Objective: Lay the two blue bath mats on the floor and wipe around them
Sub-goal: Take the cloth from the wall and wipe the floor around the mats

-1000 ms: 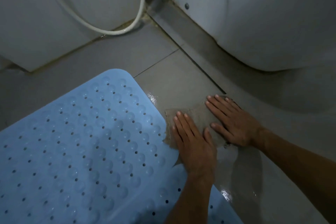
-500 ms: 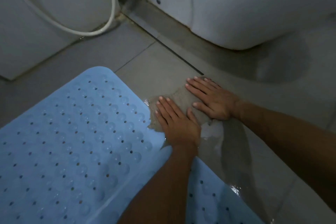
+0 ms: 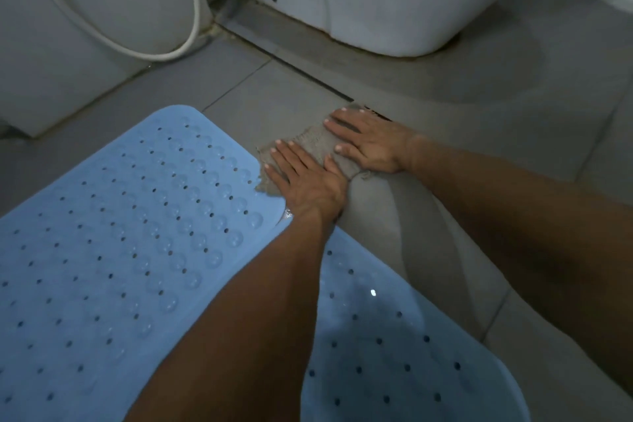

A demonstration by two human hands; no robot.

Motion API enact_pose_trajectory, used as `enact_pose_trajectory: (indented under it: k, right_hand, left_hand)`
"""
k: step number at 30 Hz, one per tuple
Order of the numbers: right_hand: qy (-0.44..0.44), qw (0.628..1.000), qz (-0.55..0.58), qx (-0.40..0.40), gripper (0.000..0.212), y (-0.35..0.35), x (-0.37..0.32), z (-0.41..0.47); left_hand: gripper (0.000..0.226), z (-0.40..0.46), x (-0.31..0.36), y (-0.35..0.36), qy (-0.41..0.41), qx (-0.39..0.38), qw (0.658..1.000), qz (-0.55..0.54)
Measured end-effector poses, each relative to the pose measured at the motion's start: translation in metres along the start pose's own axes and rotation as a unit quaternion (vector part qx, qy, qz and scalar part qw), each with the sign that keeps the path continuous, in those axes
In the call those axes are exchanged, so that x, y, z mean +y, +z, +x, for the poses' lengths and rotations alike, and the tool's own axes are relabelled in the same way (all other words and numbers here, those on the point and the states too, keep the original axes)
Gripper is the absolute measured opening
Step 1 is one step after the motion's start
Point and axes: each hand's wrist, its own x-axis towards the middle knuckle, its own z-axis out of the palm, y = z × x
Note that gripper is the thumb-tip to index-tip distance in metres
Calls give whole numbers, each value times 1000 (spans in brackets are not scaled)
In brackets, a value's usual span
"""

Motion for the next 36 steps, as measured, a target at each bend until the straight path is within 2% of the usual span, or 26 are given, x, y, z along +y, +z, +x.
enact_pose_trajectory:
  k: [10, 19, 26, 34, 36]
  right_hand:
    - [9, 1000, 5, 1, 70, 14, 8, -106]
    - [59, 998, 1, 19, 65, 33, 20, -245]
    - [169, 986, 5, 15, 69, 50, -1, -354]
    - [308, 950, 55, 17, 70, 71, -55, -437]
    - [342, 937, 69, 15, 68, 76, -72, -450]
  left_hand:
    - [73, -90, 34, 17, 28, -17, 999, 8]
    - [73, -196, 86, 44, 125, -7, 992, -24]
    - [73, -279, 99, 59, 207, -27, 976, -65]
    - [72, -325, 94, 63, 333, -70, 940, 7]
    - [72, -332, 88, 65, 370, -57, 927, 1]
